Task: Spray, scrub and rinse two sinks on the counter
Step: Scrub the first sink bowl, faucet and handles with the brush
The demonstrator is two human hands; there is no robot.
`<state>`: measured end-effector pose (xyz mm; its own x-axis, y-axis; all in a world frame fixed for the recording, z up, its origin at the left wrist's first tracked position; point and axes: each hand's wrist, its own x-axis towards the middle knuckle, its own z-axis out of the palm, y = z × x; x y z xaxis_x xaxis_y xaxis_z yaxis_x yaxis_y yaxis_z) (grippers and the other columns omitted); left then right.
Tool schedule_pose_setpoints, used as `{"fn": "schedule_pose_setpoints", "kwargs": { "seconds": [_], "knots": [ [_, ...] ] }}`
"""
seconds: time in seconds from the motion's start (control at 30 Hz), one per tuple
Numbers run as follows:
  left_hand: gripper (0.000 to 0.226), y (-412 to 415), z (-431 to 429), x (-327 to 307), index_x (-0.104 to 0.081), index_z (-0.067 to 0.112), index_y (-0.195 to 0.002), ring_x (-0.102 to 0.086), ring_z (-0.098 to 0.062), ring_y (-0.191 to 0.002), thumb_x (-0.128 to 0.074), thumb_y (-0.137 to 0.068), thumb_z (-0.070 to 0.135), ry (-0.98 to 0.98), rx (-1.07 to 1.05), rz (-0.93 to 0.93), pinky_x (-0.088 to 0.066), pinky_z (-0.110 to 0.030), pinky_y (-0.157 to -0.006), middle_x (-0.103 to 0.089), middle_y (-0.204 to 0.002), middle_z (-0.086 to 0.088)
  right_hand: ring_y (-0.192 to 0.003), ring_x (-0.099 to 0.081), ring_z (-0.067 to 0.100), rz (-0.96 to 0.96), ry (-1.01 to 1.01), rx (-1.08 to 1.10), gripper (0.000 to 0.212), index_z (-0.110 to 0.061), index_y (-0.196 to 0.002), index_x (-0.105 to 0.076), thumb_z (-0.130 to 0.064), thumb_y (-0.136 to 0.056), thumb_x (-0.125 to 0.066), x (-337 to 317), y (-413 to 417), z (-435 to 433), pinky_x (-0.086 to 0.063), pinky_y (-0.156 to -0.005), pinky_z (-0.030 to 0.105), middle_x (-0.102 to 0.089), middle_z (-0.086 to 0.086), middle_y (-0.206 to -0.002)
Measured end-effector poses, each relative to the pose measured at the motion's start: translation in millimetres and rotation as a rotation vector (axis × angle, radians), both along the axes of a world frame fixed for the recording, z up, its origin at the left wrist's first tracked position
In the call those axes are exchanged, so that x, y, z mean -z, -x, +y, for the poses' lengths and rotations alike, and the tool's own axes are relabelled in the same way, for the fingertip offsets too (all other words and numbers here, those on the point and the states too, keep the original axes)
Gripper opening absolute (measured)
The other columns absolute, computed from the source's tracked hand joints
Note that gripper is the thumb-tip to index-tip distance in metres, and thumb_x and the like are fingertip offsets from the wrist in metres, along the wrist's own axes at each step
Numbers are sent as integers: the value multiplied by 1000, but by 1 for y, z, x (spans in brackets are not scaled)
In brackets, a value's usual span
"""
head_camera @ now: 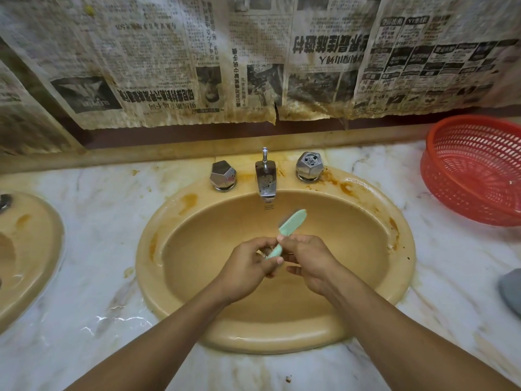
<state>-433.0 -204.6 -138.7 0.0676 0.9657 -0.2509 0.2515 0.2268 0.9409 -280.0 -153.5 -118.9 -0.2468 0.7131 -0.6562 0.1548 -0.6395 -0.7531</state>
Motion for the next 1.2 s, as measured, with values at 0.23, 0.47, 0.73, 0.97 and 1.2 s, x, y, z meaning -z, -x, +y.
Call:
{"fn": "schedule_pose_setpoints", "kwargs": {
  "seconds": [0.23, 0.47, 0.73, 0.97, 1.2],
  "knots": [
    [37, 107, -21, -11, -63, 30, -134, -61, -11, -106, -58, -98, 35, -144, 401, 878, -49, -31, -94, -61, -116, 10, -65, -67, 20, -487, -381, -345, 18, -13, -111, -70, -22, -103, -57, 17, -39, 37, -59, -64, 39, -66, 5, -80],
    [32, 171, -36, -9, -73, 31, -103, -59, -17, -95, -41, -104, 39, -519, 699, 1123, -38, -31, -102, -63, -100, 10, -94, -58, 30, -913, -604, -1192, 20, -13, -97, -71, -26, -96, -57, 56, -50, 52, -49, -83, 42, -61, 9, -90],
    [39, 174, -34, -8, -71, 34, -96, -56, -17, -99, -35, -106, 43, -507, 744, 1100, -32, -34, -108, -63, -103, 14, -83, -56, 28, -792, -762, -1371, 20, -16, -77, -58, -27, -94, -57, 54, -21, 39, -49, -76, 44, -57, 4, -81],
    [36, 174, -35, -6, -71, 33, -99, -57, -18, -106, -37, -105, 40, -528, 726, 1083, -34, -37, -106, -66, -107, 14, -69, -45, 17, -578, -676, -1584, 20, -11, -84, -66, -27, -89, -56, 40, -18, 42, -44, -71, 36, -58, 7, -73],
    [34, 176, -35, -4, -71, 31, -104, -57, -16, -110, -36, -104, 35, -546, 728, 1065, -35, -39, -107, -66, -110, 14, -80, -56, 24, -466, -657, -1490, 19, -14, -92, -75, -25, -95, -59, 39, 12, 7, -49, -77, 37, -69, 9, -85]
  ]
}}
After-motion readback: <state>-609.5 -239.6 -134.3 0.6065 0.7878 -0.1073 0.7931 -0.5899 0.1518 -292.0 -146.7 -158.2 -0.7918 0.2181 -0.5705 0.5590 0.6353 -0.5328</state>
